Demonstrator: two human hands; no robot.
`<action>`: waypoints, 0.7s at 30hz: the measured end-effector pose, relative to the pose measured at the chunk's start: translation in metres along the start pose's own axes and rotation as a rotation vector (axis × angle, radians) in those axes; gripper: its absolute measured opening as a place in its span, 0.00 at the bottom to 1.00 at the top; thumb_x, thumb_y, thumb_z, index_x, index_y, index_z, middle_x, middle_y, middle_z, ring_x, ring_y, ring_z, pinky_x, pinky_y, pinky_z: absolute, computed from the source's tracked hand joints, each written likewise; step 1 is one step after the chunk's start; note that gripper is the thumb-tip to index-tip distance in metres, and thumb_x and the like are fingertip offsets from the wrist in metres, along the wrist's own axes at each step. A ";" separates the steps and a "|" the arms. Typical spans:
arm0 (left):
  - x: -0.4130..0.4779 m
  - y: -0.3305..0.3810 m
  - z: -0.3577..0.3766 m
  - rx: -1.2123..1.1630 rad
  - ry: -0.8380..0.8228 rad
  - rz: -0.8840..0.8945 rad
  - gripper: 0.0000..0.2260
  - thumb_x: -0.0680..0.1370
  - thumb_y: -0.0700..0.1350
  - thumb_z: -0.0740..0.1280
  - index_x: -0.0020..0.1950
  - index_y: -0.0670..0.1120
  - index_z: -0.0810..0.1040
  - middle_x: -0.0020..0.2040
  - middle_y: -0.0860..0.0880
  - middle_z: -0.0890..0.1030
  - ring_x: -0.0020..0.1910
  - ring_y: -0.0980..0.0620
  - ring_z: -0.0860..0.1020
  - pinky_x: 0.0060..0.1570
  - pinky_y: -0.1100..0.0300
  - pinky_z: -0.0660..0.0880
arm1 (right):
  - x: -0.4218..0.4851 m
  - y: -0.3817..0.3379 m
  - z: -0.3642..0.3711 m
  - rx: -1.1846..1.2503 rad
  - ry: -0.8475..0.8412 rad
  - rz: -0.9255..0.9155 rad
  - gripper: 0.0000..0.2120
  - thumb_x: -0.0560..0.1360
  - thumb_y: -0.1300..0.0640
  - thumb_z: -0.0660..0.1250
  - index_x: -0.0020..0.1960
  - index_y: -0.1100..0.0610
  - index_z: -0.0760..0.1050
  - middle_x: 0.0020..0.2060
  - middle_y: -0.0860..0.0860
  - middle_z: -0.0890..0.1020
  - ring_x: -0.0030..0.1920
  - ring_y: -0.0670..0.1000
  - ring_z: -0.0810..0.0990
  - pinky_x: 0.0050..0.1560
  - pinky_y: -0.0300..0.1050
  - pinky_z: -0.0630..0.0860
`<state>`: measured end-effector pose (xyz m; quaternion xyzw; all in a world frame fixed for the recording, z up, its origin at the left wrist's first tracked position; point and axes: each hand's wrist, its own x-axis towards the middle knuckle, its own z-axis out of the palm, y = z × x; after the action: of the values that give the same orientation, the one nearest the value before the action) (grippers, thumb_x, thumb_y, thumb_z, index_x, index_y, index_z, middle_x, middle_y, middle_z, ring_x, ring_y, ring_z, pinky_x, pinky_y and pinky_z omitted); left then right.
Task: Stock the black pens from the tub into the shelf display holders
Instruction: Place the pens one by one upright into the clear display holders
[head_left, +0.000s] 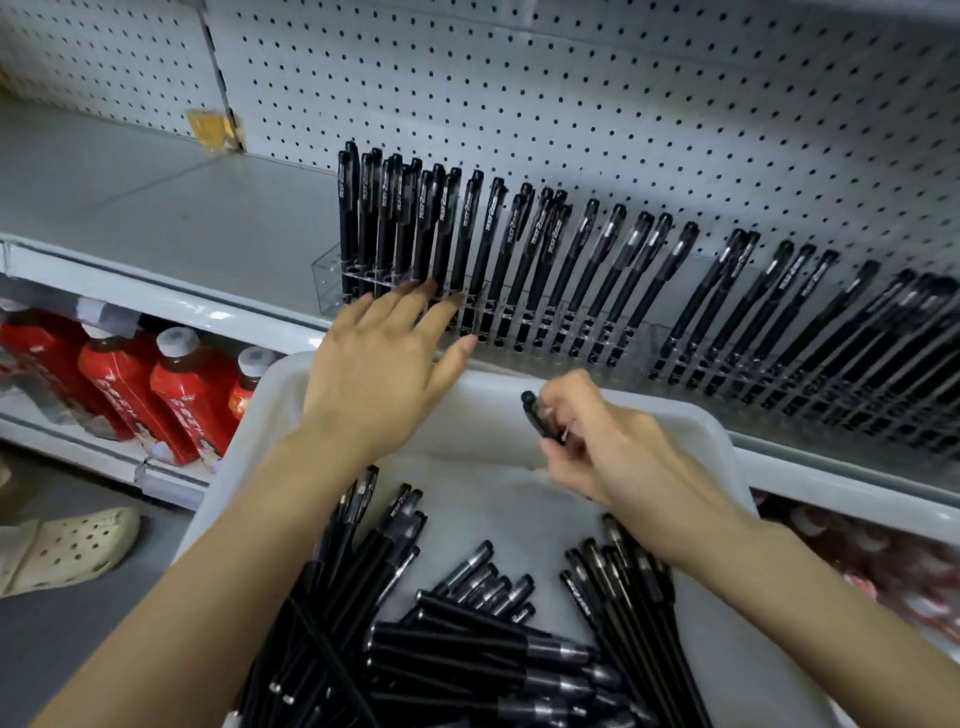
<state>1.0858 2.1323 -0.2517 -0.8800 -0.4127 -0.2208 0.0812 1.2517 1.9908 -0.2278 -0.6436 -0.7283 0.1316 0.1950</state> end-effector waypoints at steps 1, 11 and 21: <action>0.000 0.001 0.000 0.006 0.001 -0.001 0.26 0.80 0.58 0.46 0.66 0.47 0.73 0.63 0.45 0.77 0.63 0.45 0.74 0.61 0.47 0.69 | 0.000 0.000 -0.009 0.066 0.057 -0.015 0.18 0.77 0.55 0.62 0.57 0.40 0.56 0.34 0.46 0.72 0.38 0.47 0.75 0.40 0.44 0.76; 0.001 0.003 -0.002 0.024 0.023 -0.008 0.24 0.80 0.57 0.50 0.62 0.45 0.77 0.60 0.44 0.79 0.61 0.45 0.77 0.60 0.47 0.72 | 0.059 0.012 -0.074 0.431 0.765 -0.167 0.19 0.76 0.64 0.65 0.62 0.50 0.63 0.36 0.54 0.78 0.35 0.47 0.82 0.38 0.41 0.80; 0.001 0.002 -0.001 0.023 0.025 -0.017 0.23 0.79 0.57 0.50 0.63 0.47 0.77 0.61 0.46 0.79 0.63 0.47 0.75 0.61 0.48 0.71 | 0.085 0.022 -0.054 0.209 0.711 -0.086 0.23 0.76 0.62 0.67 0.68 0.51 0.65 0.41 0.45 0.75 0.42 0.49 0.81 0.49 0.49 0.81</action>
<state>1.0871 2.1315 -0.2507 -0.8727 -0.4215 -0.2275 0.0947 1.2879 2.0747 -0.1801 -0.5946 -0.6241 -0.0349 0.5056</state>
